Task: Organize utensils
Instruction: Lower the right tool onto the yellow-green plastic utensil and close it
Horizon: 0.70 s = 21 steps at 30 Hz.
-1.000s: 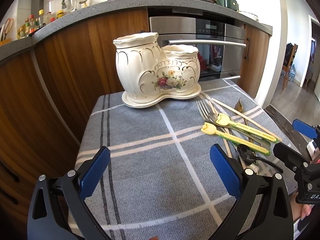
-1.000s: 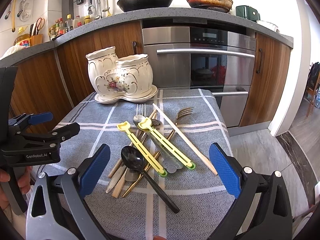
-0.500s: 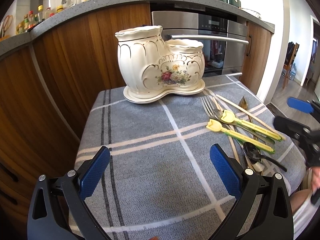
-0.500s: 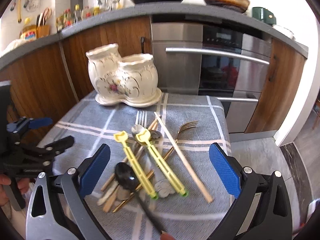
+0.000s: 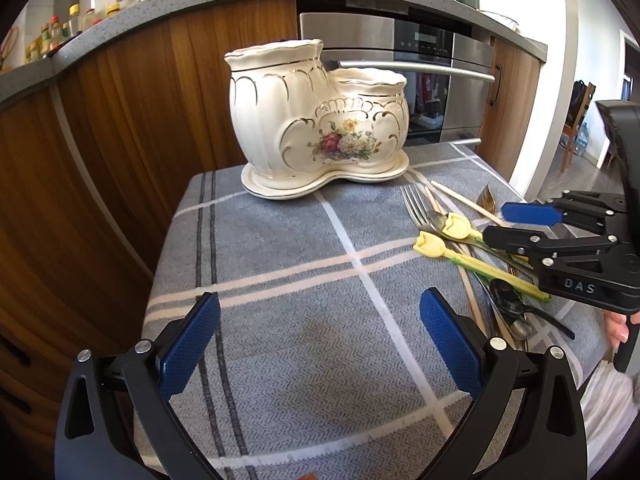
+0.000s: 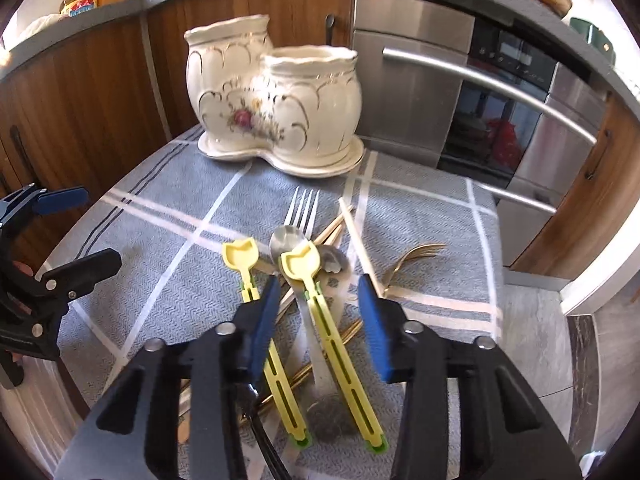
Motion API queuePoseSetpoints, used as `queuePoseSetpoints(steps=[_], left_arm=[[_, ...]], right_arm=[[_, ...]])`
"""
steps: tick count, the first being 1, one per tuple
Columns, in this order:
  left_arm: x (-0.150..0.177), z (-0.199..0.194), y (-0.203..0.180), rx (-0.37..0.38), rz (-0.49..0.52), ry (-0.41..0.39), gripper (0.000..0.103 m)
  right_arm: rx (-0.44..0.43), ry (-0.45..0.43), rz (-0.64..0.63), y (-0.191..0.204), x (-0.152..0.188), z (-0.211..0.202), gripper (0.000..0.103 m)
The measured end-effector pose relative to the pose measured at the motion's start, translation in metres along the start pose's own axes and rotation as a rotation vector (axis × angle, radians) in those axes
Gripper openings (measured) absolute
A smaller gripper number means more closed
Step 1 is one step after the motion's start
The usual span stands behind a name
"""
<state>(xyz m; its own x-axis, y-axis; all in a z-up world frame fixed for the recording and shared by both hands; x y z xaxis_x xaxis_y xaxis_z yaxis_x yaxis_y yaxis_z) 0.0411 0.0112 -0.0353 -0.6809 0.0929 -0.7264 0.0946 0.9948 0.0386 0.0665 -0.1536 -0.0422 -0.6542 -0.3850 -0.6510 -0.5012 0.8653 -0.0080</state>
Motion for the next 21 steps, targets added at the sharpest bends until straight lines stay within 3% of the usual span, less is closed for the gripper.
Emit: queuePoseSetpoints(steps=[4, 14, 21], left_arm=[[0.0, 0.001, -0.001, 0.009, 0.003, 0.006, 0.099], [-0.001, 0.004, -0.004, 0.023, 0.006, 0.017, 0.099], [-0.001, 0.004, -0.006, 0.021, 0.011, 0.018, 0.099]], right_arm=[[-0.008, 0.025, -0.029, 0.002, -0.001, 0.005, 0.026], [-0.009, 0.066, -0.062, 0.004, 0.005, 0.013, 0.024], [-0.011, 0.052, -0.063, 0.001, 0.006, 0.011, 0.012]])
Point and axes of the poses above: each gripper's, at about its wrist camera, not at the fingertips, and z roughly the way its jaws point, y to its left, x to its underside, the point moved 3 cm from there along z, roughly the way its jaws point, and after that the axes turned 1 degree about -z, right-handed, at the moved point
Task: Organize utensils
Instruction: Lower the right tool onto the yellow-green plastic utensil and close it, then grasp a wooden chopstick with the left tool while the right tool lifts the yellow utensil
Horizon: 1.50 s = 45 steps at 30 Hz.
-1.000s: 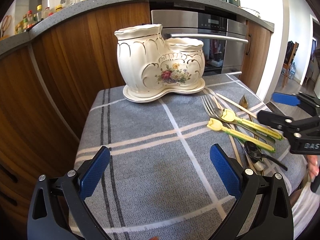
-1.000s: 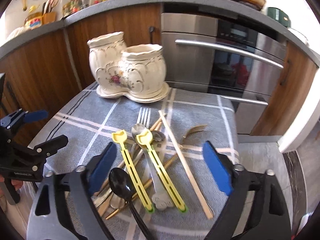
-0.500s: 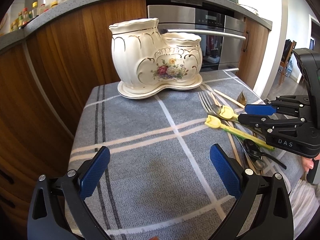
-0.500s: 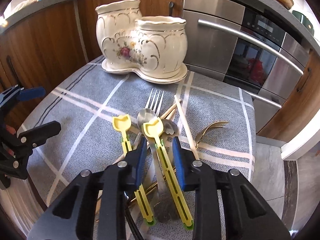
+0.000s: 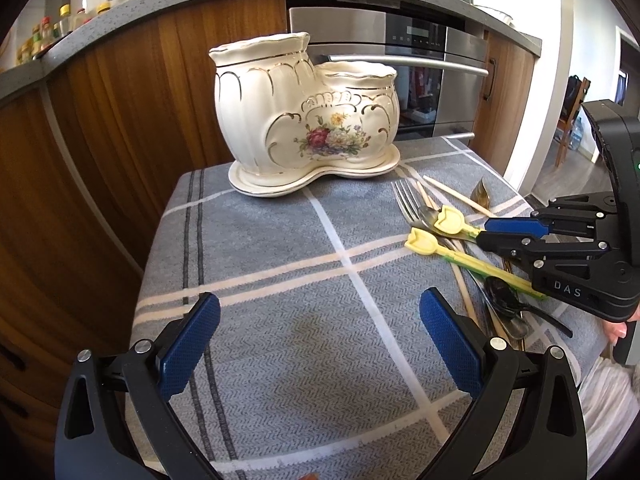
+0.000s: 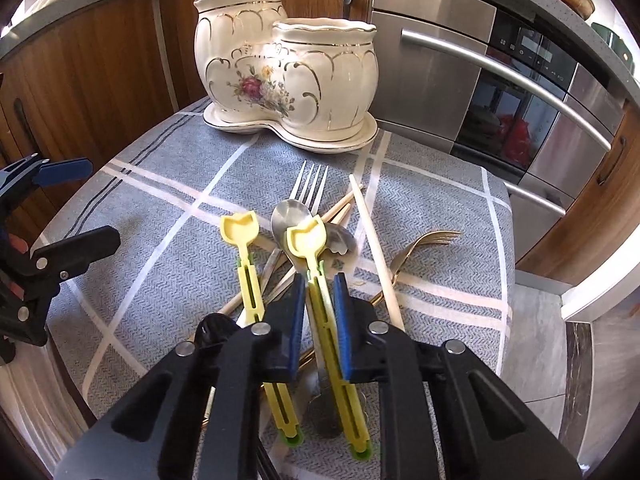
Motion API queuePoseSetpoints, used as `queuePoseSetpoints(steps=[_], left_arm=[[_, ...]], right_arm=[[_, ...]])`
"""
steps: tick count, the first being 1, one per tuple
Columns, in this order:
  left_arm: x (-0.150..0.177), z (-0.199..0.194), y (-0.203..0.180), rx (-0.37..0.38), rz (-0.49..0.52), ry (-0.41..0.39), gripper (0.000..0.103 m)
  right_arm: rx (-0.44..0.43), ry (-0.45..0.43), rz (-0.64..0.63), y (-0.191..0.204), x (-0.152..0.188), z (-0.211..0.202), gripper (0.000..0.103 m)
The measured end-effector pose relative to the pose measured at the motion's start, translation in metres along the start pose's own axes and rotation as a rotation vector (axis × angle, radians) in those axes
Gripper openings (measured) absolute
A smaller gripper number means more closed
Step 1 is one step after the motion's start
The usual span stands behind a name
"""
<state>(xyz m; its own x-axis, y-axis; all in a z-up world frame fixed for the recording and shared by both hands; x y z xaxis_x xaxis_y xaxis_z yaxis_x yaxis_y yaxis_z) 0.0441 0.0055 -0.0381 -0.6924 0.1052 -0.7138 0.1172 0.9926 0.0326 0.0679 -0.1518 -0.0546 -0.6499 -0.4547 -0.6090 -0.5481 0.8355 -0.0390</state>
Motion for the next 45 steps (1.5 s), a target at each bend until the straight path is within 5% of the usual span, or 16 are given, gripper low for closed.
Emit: queuePoseSetpoints(steps=[11, 28, 35, 40, 45], left_arm=[[0.0, 0.0, -0.001, 0.001, 0.001, 0.001, 0.099], [-0.026, 0.013, -0.026, 0.165, 0.011, 0.026, 0.093], [-0.038, 0.037, -0.049, 0.247, 0.049, 0.082, 0.072], [-0.05, 0.059, -0.062, 0.304, 0.052, 0.126, 0.045], [-0.057, 0.073, -0.069, 0.309, 0.059, 0.141, 0.041]], right_arm=[[-0.029, -0.037, 0.053, -0.006, -0.002, -0.007, 0.01], [-0.11, -0.208, 0.223, -0.032, -0.005, -0.047, 0.01], [-0.102, -0.241, 0.261, -0.047, 0.0, -0.057, 0.01], [-0.104, -0.259, 0.265, -0.052, 0.002, -0.061, 0.01], [-0.098, -0.277, 0.272, -0.057, 0.002, -0.065, 0.01]])
Point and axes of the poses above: each gripper's, at about its wrist camera, not at the fingertips, and z roughly the way its jaws point, y to its left, x to its underside, the point moved 3 cm from there along z, roughly the way its jaws point, and after that the axes turned 1 degree about -z, right-handed, at the moved point
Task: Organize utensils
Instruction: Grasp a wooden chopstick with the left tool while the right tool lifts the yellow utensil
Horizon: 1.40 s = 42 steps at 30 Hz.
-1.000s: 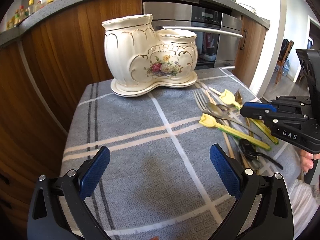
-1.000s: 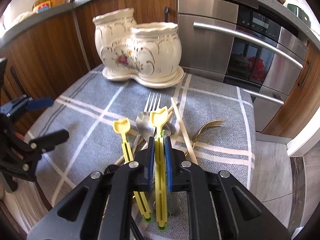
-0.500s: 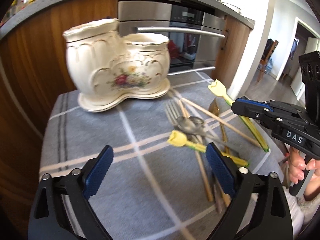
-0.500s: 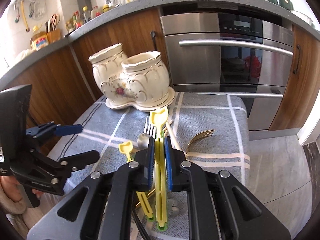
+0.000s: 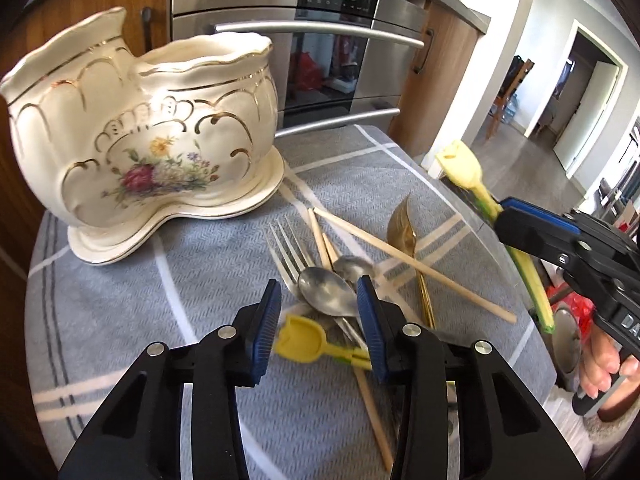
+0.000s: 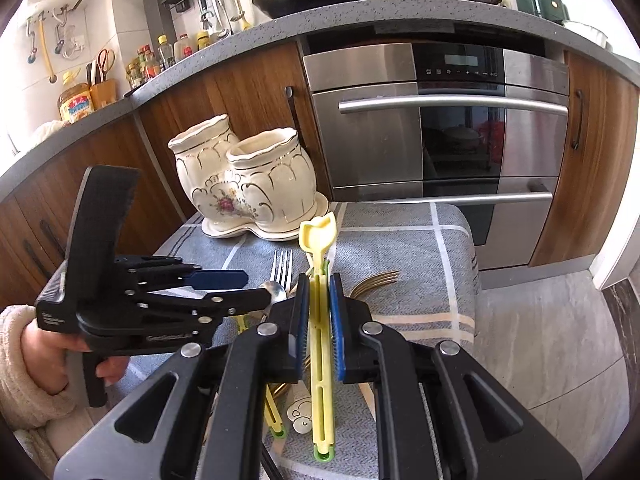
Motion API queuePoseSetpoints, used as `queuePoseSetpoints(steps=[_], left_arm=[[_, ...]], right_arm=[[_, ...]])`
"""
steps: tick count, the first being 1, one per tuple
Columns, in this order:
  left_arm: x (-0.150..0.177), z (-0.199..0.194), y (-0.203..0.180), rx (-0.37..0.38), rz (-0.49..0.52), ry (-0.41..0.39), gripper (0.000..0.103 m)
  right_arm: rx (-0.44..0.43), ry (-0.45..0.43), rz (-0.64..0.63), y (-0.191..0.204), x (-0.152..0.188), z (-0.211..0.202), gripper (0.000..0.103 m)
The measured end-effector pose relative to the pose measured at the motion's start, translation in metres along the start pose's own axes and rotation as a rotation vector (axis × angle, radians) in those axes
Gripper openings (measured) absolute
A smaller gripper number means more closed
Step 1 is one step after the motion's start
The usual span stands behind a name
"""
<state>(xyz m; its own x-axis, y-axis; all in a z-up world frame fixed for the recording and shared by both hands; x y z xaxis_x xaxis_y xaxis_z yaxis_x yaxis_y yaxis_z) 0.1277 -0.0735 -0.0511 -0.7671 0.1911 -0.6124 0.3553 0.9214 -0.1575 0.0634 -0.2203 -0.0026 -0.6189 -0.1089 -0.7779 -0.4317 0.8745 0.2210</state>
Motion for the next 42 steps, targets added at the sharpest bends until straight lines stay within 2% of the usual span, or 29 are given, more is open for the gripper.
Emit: queuePoseSetpoints(steps=[9, 16, 18, 30, 35, 42], left_arm=[[-0.004, 0.014, 0.003, 0.008, -0.015, 0.028, 0.029], [-0.008, 0.01, 0.006, 0.006, -0.025, 0.001, 0.029], [-0.014, 0.008, 0.005, 0.026, -0.027, -0.013, 0.029], [-0.014, 0.014, 0.015, 0.035, -0.06, 0.022, 0.029], [-0.024, 0.015, 0.003, 0.073, -0.048, 0.005, 0.029], [-0.036, 0.038, -0.007, 0.131, -0.081, 0.057, 0.029]], right_arm=[[-0.006, -0.002, 0.003, -0.003, 0.001, -0.001, 0.01], [0.005, -0.005, 0.017, -0.007, 0.001, 0.0, 0.01], [0.007, -0.006, 0.019, -0.008, 0.001, 0.001, 0.01], [0.006, -0.008, 0.025, -0.012, 0.001, 0.0, 0.01], [0.01, -0.007, 0.035, -0.015, 0.001, 0.002, 0.01], [0.016, -0.01, 0.039, -0.017, 0.001, 0.001, 0.01]])
Point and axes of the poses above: each gripper's, at about its wrist camera, not at the fingertips, and z roughly the way its jaws point, y to its left, x to its underside, the point moved 3 cm from there along z, roughly the way its jaws point, and after that the axes turned 1 degree about -z, right-handed, at the moved point
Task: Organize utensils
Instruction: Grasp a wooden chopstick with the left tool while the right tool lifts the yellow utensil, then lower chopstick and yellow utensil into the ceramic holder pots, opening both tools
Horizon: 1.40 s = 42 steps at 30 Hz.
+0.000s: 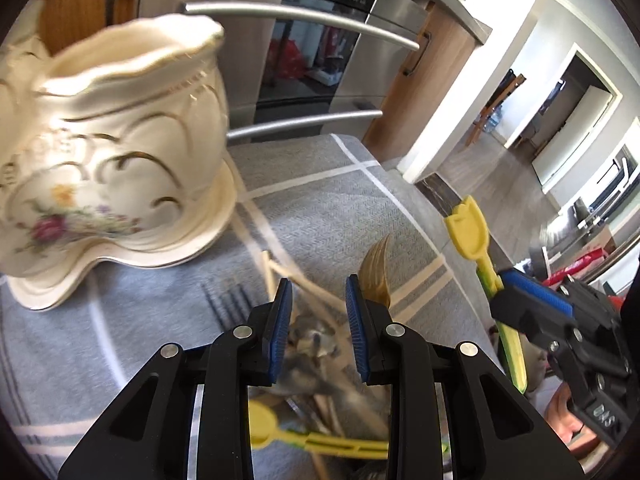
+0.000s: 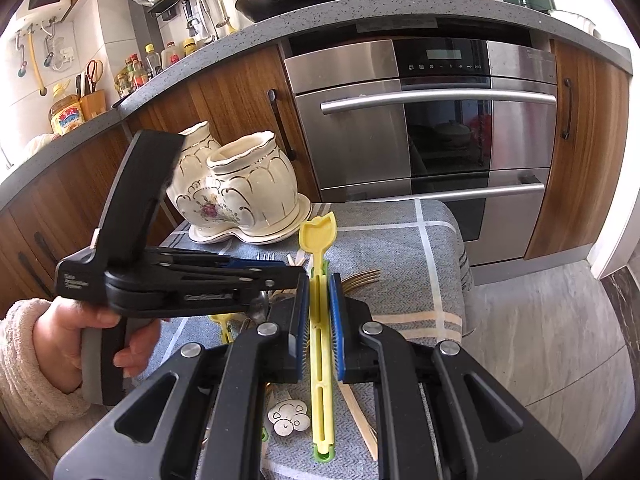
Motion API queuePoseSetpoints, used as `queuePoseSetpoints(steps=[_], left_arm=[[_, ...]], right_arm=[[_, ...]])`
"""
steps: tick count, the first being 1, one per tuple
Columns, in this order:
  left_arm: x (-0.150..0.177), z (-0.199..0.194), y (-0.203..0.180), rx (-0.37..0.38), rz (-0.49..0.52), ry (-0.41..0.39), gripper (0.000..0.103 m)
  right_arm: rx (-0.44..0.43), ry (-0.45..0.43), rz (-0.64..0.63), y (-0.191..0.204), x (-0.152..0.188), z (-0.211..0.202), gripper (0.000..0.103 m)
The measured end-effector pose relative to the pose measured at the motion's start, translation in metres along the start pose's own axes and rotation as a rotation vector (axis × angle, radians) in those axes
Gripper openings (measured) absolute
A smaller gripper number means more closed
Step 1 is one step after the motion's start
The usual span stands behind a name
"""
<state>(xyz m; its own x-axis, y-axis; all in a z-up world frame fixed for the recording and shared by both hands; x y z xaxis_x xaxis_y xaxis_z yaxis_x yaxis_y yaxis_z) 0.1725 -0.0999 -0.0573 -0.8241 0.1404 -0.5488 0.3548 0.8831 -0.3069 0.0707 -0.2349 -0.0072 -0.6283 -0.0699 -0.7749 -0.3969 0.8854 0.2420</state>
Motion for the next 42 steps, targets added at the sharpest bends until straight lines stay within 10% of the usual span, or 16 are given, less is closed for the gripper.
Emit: queuePoseSetpoints(steps=[17, 42], left_arm=[[-0.009, 0.016, 0.001, 0.035, -0.073, 0.014, 0.02], [-0.038, -0.154, -0.01, 0.071, 0.042, -0.406, 0.004]], right_arm=[[0.015, -0.014, 0.002, -0.005, -0.001, -0.004, 0.01], [-0.013, -0.098, 0.012, 0.025, -0.035, 0.001, 0.01]])
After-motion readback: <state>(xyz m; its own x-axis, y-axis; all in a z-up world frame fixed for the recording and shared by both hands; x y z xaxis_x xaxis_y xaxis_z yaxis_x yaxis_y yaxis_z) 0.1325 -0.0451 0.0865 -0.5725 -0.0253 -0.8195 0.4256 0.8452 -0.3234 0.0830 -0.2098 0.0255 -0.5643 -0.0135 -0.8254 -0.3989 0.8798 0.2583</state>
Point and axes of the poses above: each gripper's, at about its wrist camera, not at the fingertips, and z roughly the way its jaws point, y to its left, x to its underside, the point moved 3 cm from there along z, roughly the way its jaws point, and after that the axes turned 1 degree about -z, right-handed, at the moved point
